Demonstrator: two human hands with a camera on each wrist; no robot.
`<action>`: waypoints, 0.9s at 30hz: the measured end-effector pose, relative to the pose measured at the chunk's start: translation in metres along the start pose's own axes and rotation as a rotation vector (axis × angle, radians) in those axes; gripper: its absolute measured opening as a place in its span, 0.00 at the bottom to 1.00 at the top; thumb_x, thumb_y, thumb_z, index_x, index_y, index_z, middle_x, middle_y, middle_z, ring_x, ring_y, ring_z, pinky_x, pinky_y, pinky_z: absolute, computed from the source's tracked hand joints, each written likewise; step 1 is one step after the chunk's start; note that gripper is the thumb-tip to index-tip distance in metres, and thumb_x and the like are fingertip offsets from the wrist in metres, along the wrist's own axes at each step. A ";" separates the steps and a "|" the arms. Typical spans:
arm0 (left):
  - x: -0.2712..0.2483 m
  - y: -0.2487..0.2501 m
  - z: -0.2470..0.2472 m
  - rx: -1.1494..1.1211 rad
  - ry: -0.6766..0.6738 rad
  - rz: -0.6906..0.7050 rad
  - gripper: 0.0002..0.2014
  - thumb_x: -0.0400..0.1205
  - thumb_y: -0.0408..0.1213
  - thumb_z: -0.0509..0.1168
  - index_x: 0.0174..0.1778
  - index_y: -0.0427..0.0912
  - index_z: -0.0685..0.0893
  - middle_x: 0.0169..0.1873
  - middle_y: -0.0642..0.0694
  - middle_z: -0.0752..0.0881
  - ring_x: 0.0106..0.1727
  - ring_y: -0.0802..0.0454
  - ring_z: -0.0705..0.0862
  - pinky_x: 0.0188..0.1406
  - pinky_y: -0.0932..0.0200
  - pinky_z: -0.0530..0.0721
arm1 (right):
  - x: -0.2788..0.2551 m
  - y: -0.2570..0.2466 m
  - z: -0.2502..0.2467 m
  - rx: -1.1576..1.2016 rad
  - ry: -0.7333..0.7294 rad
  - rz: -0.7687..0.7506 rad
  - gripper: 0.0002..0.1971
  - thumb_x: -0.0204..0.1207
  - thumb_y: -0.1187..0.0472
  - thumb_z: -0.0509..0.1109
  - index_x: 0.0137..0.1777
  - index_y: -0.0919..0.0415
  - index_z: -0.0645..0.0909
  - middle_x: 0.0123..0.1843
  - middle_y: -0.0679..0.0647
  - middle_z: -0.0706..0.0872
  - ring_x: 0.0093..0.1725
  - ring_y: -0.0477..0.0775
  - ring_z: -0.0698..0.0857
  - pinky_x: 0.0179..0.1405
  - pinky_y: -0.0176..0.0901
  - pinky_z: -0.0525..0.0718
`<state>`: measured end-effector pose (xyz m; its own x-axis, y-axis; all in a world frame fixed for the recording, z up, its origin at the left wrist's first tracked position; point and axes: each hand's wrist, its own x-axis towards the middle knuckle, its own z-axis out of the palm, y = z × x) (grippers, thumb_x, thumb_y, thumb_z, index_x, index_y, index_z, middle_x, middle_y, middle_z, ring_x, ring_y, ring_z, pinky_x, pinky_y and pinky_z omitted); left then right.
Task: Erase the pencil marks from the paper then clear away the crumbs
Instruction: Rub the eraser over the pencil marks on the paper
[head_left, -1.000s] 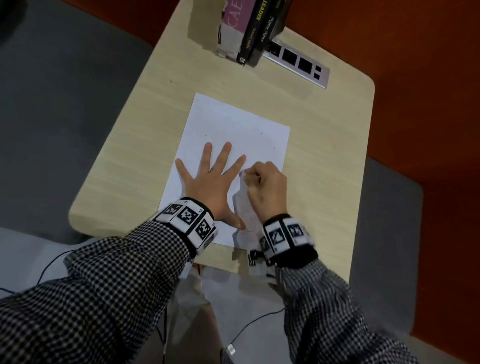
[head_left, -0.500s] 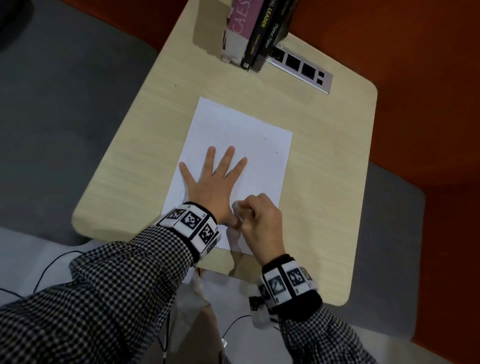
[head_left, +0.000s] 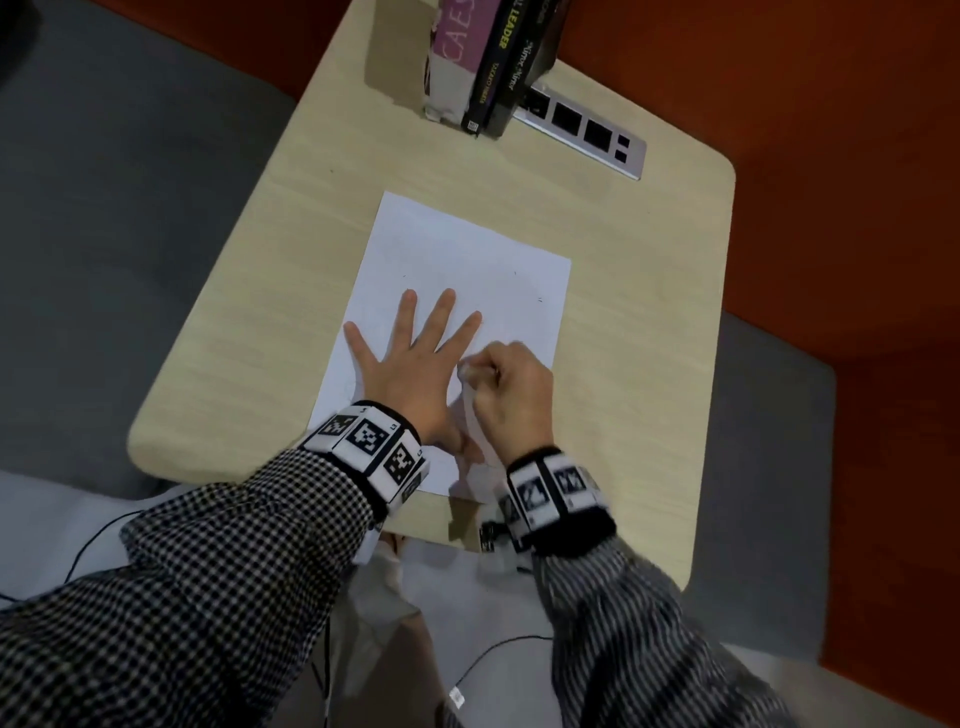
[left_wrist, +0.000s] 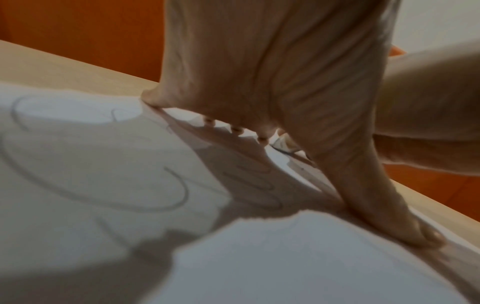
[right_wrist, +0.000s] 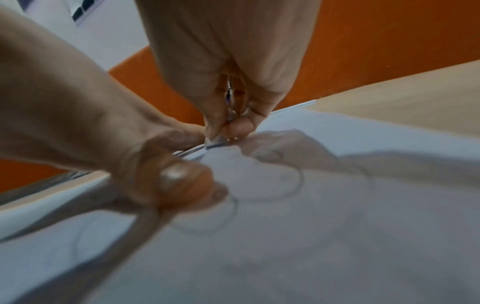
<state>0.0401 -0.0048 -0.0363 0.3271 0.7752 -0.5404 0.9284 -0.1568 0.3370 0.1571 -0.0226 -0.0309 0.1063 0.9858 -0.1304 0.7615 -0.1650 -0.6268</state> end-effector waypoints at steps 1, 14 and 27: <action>-0.001 0.000 -0.001 -0.004 0.001 0.000 0.71 0.55 0.71 0.76 0.80 0.64 0.28 0.79 0.56 0.23 0.80 0.43 0.22 0.67 0.14 0.38 | 0.007 -0.001 0.000 0.005 -0.003 0.001 0.03 0.71 0.69 0.69 0.38 0.64 0.84 0.39 0.60 0.83 0.37 0.53 0.81 0.36 0.36 0.72; 0.000 0.002 -0.004 0.034 -0.017 0.003 0.74 0.53 0.73 0.75 0.80 0.61 0.27 0.79 0.53 0.21 0.79 0.41 0.21 0.68 0.14 0.38 | -0.011 0.020 -0.016 0.007 0.020 0.077 0.04 0.72 0.68 0.70 0.37 0.65 0.84 0.39 0.60 0.85 0.38 0.54 0.81 0.36 0.37 0.73; 0.007 0.017 0.010 -0.003 0.024 0.005 0.68 0.58 0.72 0.73 0.80 0.64 0.27 0.78 0.51 0.20 0.79 0.41 0.21 0.66 0.14 0.37 | -0.012 0.020 -0.019 -0.014 0.048 0.020 0.03 0.68 0.71 0.70 0.35 0.66 0.84 0.36 0.62 0.84 0.36 0.58 0.82 0.35 0.40 0.75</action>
<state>0.0597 -0.0079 -0.0419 0.3270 0.7892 -0.5199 0.9262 -0.1583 0.3421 0.1833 -0.0373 -0.0275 0.1518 0.9828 -0.1051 0.7681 -0.1842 -0.6132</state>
